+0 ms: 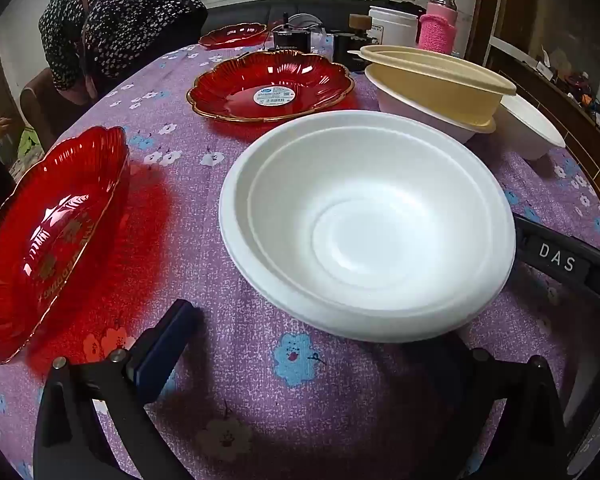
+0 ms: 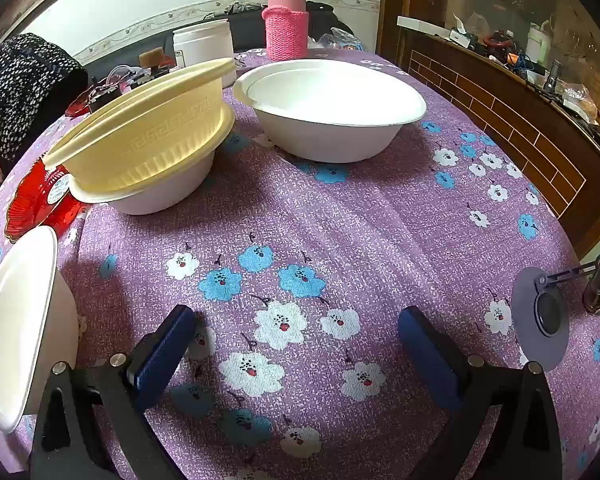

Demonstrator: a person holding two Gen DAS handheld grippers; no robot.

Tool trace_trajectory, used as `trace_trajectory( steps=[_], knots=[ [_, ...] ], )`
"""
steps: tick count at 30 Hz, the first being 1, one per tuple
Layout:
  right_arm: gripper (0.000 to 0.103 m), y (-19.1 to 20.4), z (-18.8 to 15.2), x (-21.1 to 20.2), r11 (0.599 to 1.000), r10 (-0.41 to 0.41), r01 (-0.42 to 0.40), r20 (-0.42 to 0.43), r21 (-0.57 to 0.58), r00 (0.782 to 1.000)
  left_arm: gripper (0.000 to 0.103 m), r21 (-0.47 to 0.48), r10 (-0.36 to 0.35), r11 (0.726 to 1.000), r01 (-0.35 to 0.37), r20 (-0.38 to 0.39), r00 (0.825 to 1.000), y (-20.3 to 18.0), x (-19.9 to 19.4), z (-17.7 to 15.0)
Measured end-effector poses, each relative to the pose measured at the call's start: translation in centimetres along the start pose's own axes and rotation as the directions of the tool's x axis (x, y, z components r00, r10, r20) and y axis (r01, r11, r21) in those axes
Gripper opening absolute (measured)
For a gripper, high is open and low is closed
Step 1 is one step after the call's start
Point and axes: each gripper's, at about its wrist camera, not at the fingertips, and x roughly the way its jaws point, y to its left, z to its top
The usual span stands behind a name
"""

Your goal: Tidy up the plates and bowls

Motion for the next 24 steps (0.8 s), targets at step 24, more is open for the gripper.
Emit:
trace_trajectory(
  steps=[24],
  knots=[
    [0.102, 0.0, 0.0, 0.0, 1.0, 0.0, 0.0, 0.0, 0.0, 1.0, 0.103, -0.001, -0.001, 1.0, 0.001, 0.019, 1.0, -0.1, -1.5, -0.1]
  ],
)
